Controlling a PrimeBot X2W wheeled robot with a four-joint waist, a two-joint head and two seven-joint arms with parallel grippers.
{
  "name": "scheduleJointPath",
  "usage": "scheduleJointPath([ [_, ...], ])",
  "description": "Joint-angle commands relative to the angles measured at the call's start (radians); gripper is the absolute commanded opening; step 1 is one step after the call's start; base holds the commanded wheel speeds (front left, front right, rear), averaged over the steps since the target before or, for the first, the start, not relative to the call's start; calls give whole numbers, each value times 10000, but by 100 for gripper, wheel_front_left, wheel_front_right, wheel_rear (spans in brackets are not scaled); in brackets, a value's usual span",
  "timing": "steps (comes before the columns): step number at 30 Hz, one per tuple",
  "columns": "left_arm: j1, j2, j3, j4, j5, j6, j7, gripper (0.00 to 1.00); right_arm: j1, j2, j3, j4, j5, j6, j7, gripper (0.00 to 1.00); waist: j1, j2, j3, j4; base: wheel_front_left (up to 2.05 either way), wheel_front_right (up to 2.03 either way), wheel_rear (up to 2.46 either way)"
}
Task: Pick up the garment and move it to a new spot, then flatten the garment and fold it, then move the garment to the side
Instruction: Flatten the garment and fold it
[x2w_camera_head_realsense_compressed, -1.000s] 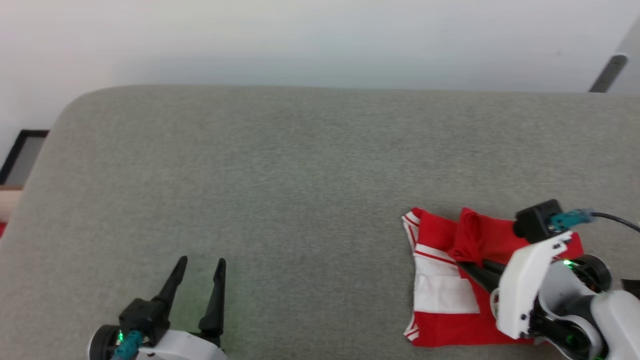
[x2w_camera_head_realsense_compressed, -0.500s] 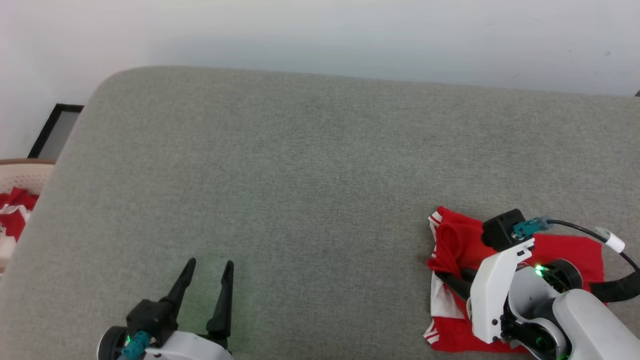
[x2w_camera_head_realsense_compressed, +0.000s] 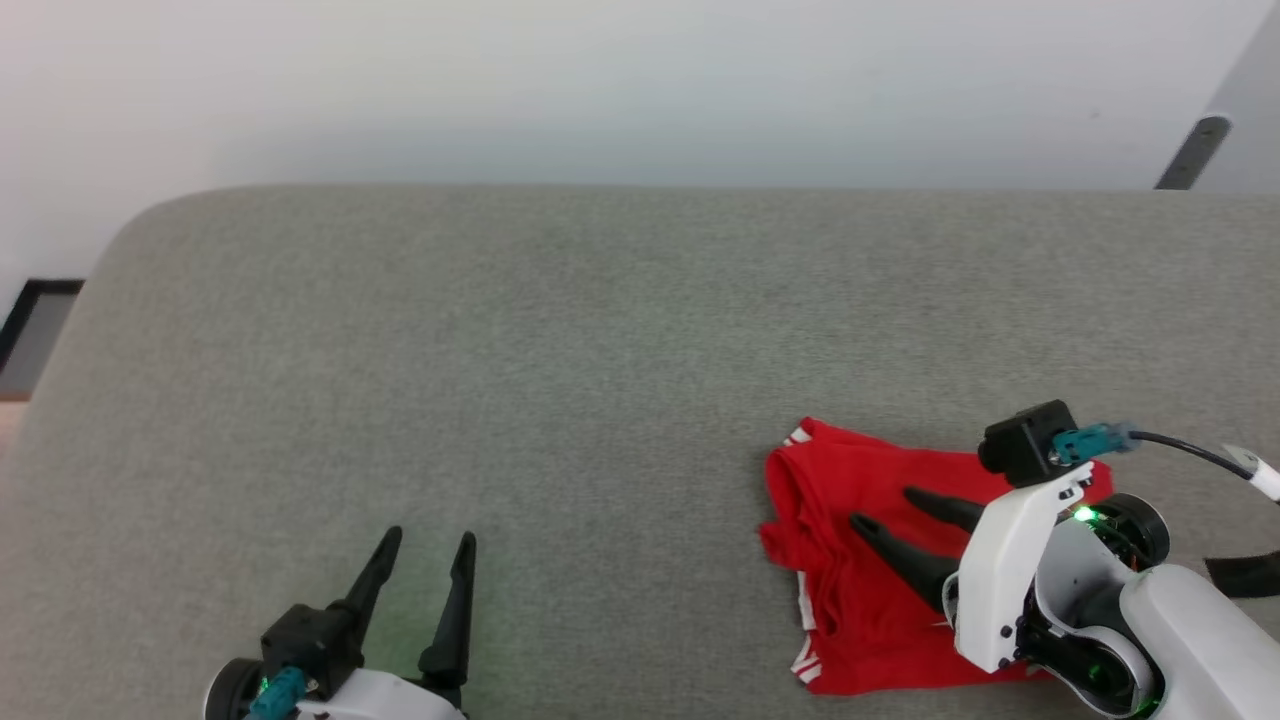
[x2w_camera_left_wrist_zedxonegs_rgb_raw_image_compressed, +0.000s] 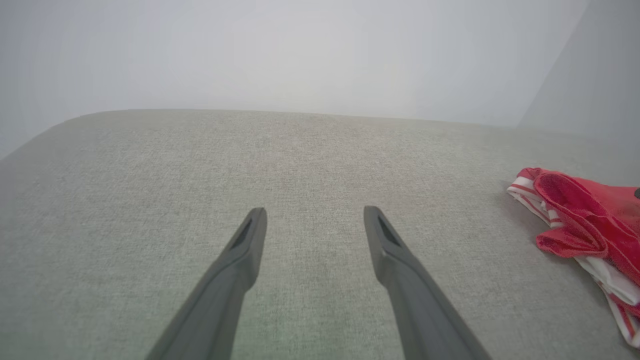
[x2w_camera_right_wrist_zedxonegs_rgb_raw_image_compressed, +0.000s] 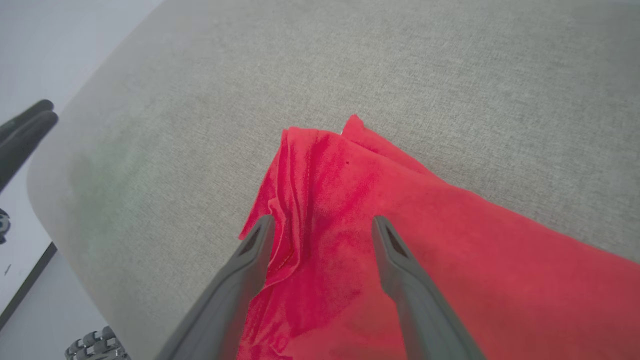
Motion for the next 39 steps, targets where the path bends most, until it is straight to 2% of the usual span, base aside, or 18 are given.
scheduleJointPath([
  [1, 127, 54, -8, 55, -78, -17, -7, 100, -56, -62, 120, -117, 216, -2, -259, 100, 0, 0, -227, -307, 0, 0, 0],
  [9, 21, -61, 180, 252, -289, -15, -7, 100, 148, -657, 197, 806, 528, -2, -2692, 100, 0, 0, -546, -848, 0, 0, 0],
  [17, 416, -92, 592, 291, -337, -15, -7, 100, 259, -253, -523, 2705, 74, -2, -5369, 100, 0, 0, -1069, -1268, 0, 0, 0],
  [21, 573, -14, 745, 239, -266, -15, -7, 100, 330, -94, -864, 3176, -300, -2, -6346, 100, 0, 0, -1216, -1321, 0, 0, 0],
  [29, 1021, 187, 833, -128, -444, -16, -7, 100, 977, 105, -1920, 2844, -1463, -2, -7022, 100, 0, 0, -1484, -1173, 0, 0, 0],
  [39, 1726, 411, 606, -826, -457, -14, -7, 100, 3323, 611, -3930, 947, -2422, -2, -7076, 100, 0, 0, -1596, -605, 0, 0, 0],
])
